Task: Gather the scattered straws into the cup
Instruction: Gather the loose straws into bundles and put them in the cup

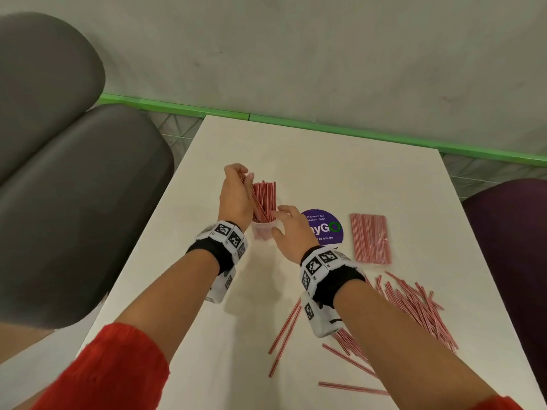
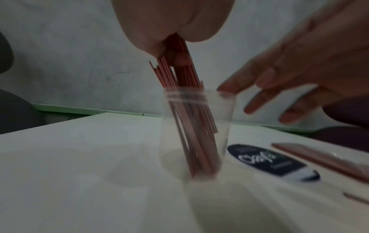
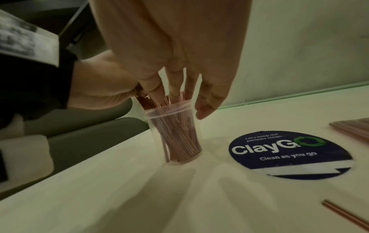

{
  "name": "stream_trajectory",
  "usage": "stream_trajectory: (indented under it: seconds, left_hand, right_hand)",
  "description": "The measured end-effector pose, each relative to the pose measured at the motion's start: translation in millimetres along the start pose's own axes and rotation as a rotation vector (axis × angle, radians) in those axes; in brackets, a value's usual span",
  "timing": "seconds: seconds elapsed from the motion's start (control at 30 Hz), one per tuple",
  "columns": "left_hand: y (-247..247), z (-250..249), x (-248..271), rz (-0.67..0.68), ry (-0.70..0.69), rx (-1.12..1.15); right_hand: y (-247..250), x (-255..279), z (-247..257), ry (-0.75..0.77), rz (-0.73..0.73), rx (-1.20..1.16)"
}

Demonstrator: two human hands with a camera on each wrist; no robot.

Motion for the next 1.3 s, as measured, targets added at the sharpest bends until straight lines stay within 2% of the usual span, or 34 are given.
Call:
stream_trajectory:
  seconds: [0.1, 0.2, 0.27, 0.4, 0.47, 0.6, 0.67, 0.73, 0.8, 0.9, 1.0, 1.13, 1.23, 1.3]
  left_hand:
    - [-8.2, 11.4, 7.4, 0.078, -0.041, -0.121]
    - [-11.5, 21.3, 16.0, 0.095, -0.173, -0.34]
    - [-9.8, 25.5, 21.9, 0.138, -0.168, -0.451]
    - [-4.5, 28.3, 28.5, 0.226, -0.156, -0.409]
    - [2.1, 23.7, 29.4, 0.171, -0.154, -0.317]
    - [20.1, 5.5, 49.3, -0.1, -0.166, -0.138]
    - [25.6, -2.7, 69.3, -0.115, -0.152, -0.104]
    - [25.3, -4.5, 93.2, -0.01, -0.146, -0.111]
    - [20.9, -1.5, 118.4, 0.186, -0.139, -0.159]
    - [11.9, 6.9, 153.7, 0.529, -0.025, -0.251]
    - [4.9, 9.1, 179.7, 0.749, 0.083, -0.292]
    - [-5.0, 2.6, 203.3, 0.858, 0.123, -0.35]
    - [-14.2, -3.1, 212.1, 0.858, 0.146, -0.382]
    - [-21.0, -7.7, 214.1, 0.823, 0.194, -0.373]
  right_hand:
    - [-2.8, 5.1, -0.2, 0.026, 0.014, 0.039]
    - [-9.2, 8.3, -3.5, 0.056, 0.032, 0.04]
    - [-13.2, 8.0, -7.5, 0.06, 0.059, 0.019]
    - [-14.5, 8.7, -12.5, 0.062, 0.101, 0.012]
    - [-11.3, 11.7, -13.1, 0.077, 0.086, 0.005]
    - [-3.2, 23.2, -22.7, 0.028, -0.048, -0.112]
    - [-2.4, 31.4, -33.7, -0.039, -0.125, -0.183]
    - [-4.1, 41.1, -47.1, -0.117, -0.164, -0.213]
    - [-7.0, 53.3, -60.7, -0.192, -0.148, -0.192]
    - [-12.5, 72.6, -80.6, -0.314, -0.069, -0.132]
    - [-14.9, 91.0, -99.9, -0.419, -0.065, -0.041]
    - [-9.7, 112.1, -118.7, -0.509, -0.086, 0.106]
    - [-6.9, 121.8, -132.3, -0.586, -0.079, 0.183]
    - [-8.7, 125.2, -138.8, -0.606, -0.021, 0.202]
Point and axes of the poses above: each hand's wrist, its own x-axis away from the middle knuckle, its own y-axis out of the back of the hand, z = x × y, the point moved 2 cm from there along -x, towards the middle knuckle, and after that the axes turned 10 degrees about -y, right-handed, at the moved point
